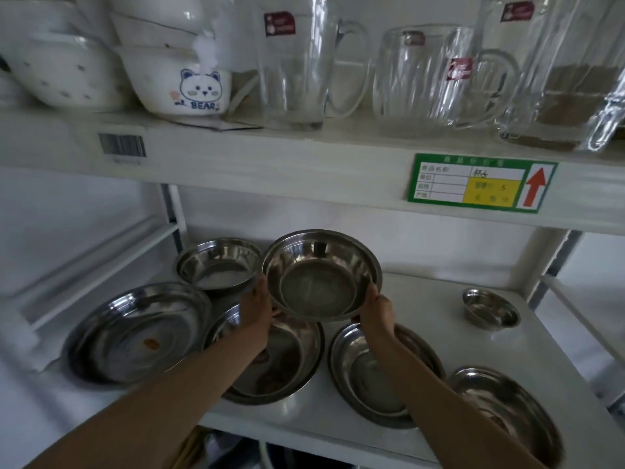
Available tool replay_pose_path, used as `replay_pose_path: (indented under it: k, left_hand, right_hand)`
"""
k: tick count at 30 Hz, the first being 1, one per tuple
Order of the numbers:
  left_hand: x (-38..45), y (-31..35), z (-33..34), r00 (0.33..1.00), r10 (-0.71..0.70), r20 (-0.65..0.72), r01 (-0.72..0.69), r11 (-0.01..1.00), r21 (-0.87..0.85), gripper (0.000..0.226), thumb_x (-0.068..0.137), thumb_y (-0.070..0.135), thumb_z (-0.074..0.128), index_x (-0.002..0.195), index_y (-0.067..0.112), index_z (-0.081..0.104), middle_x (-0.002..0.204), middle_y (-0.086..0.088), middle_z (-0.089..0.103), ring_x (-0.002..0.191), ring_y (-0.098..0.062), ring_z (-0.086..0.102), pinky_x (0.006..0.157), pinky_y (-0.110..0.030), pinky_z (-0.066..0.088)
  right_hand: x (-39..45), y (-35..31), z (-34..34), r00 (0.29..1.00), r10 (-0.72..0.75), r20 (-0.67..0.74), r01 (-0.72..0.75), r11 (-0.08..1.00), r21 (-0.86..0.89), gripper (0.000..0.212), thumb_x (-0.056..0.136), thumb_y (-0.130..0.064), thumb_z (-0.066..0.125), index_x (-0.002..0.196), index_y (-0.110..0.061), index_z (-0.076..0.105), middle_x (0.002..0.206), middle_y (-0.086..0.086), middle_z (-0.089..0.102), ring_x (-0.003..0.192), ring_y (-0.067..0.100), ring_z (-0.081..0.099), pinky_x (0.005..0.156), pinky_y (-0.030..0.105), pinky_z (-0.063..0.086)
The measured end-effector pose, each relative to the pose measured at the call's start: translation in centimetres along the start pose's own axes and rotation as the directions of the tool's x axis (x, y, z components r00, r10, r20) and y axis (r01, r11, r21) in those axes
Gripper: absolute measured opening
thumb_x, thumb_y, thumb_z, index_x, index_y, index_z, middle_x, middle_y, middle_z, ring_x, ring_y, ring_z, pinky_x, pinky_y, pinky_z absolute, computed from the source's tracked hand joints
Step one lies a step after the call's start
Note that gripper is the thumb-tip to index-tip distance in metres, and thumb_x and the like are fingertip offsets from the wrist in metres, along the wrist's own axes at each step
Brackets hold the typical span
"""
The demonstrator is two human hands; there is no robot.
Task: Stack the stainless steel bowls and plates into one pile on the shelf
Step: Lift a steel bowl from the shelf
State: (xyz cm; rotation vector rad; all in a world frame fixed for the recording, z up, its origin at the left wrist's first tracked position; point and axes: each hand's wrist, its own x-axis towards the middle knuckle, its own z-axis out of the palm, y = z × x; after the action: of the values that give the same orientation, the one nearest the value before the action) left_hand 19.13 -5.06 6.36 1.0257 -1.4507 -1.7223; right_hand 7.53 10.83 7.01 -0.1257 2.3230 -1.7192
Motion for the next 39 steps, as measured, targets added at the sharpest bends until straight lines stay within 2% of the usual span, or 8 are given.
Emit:
replay_pose_path:
  k: [2, 4, 8, 11, 19, 23, 28, 39]
  left_hand:
    - [-0.2, -0.3, -1.5, 1.0, -0.003, -0.03, 0.003, 1.0, -0.003, 0.044, 0.098, 0.045, 0.04, 0.084, 0.013, 0.067, 0.085, -0.008, 0.072, 0.083, -0.026, 0.068, 0.083, -0.041, 0.054]
    - [-0.7, -0.4, -3.2, 1.0, -0.007, -0.021, 0.006, 0.999, -0.039, 0.048, 0.096, 0.05, 0.042, 0.09, 0.011, 0.069, 0.086, -0.008, 0.073, 0.085, -0.026, 0.07, 0.086, -0.044, 0.056]
    - [-1.5, -0.9, -6.2, 0.999, -0.016, -0.033, 0.014, 0.998, -0.067, 0.041, 0.097, 0.046, 0.043, 0.091, 0.014, 0.066, 0.086, -0.005, 0.072, 0.079, -0.022, 0.068, 0.087, -0.043, 0.055]
    - [-2.2, -1.2, -7.8, 0.996, -0.04, -0.083, 0.031, 0.994, -0.107, 0.03, 0.098, 0.039, 0.045, 0.1, 0.017, 0.065, 0.087, -0.003, 0.069, 0.079, -0.018, 0.066, 0.076, -0.036, 0.055]
    - [-2.8, -4.0, -11.1, 0.983, 0.0, -0.186, 0.002, 1.0, 0.008, 0.044, 0.092, 0.047, 0.048, 0.076, 0.008, 0.062, 0.07, -0.015, 0.058, 0.067, -0.025, 0.056, 0.066, -0.039, 0.05]
    - [-3.3, -5.0, -11.5, 0.965, 0.036, -0.259, -0.023, 0.998, 0.051, 0.05, 0.092, 0.045, 0.047, 0.079, -0.002, 0.059, 0.072, -0.015, 0.055, 0.067, -0.023, 0.053, 0.064, -0.036, 0.045]
    - [-4.2, -6.2, -12.0, 0.931, 0.114, -0.347, -0.058, 0.984, 0.168, 0.039, 0.094, 0.036, 0.046, 0.063, 0.012, 0.048, 0.063, -0.012, 0.045, 0.06, -0.022, 0.044, 0.063, -0.034, 0.038]
    - [-4.3, -7.5, -12.0, 0.903, 0.131, -0.409, -0.07, 0.984, 0.161, 0.032, 0.092, 0.021, 0.049, 0.061, 0.014, 0.045, 0.061, -0.009, 0.049, 0.061, -0.023, 0.048, 0.069, -0.037, 0.043]
  right_hand:
    - [-0.7, 0.7, 1.5, 1.0, 0.001, 0.024, -0.001, 1.0, 0.014, 0.065, 0.093, -0.057, 0.025, 0.091, -0.006, 0.064, 0.08, 0.017, 0.071, 0.074, 0.034, 0.068, 0.077, 0.048, 0.057]
    - [-1.4, 1.4, 2.9, 0.999, -0.013, 0.04, 0.013, 1.0, 0.0, 0.065, 0.091, -0.061, 0.024, 0.094, -0.008, 0.062, 0.091, 0.02, 0.071, 0.085, 0.038, 0.067, 0.083, 0.053, 0.055]
    - [-3.5, 1.8, 4.2, 0.999, -0.026, 0.046, 0.029, 0.997, -0.073, 0.061, 0.099, -0.045, 0.024, 0.114, 0.001, 0.06, 0.111, 0.024, 0.065, 0.107, 0.04, 0.06, 0.094, 0.043, 0.047]
    - [-4.9, 2.6, 5.1, 0.997, -0.003, 0.083, 0.011, 0.995, -0.098, 0.06, 0.1, -0.042, 0.024, 0.118, 0.004, 0.059, 0.118, 0.028, 0.062, 0.113, 0.042, 0.056, 0.096, 0.042, 0.044]
    - [-8.1, 5.0, 6.8, 0.999, -0.019, 0.029, 0.022, 0.995, -0.096, 0.053, 0.101, -0.039, 0.03, 0.11, 0.002, 0.062, 0.112, 0.026, 0.067, 0.104, 0.042, 0.062, 0.088, 0.042, 0.047]
    - [-9.2, 5.4, 7.0, 1.0, -0.009, -0.011, 0.008, 0.994, -0.111, 0.047, 0.101, -0.036, 0.035, 0.106, 0.001, 0.062, 0.108, 0.022, 0.068, 0.101, 0.039, 0.063, 0.073, 0.033, 0.039]
    - [-9.7, 6.2, 7.4, 0.999, -0.026, -0.042, 0.02, 0.991, -0.129, 0.038, 0.099, -0.036, 0.044, 0.099, -0.004, 0.063, 0.096, 0.017, 0.07, 0.09, 0.036, 0.065, 0.067, 0.031, 0.039]
    - [-9.5, 7.0, 8.0, 0.994, -0.029, -0.107, 0.013, 0.989, -0.147, 0.022, 0.093, -0.028, 0.055, 0.09, -0.007, 0.061, 0.09, 0.012, 0.065, 0.077, 0.026, 0.061, 0.066, 0.031, 0.044]
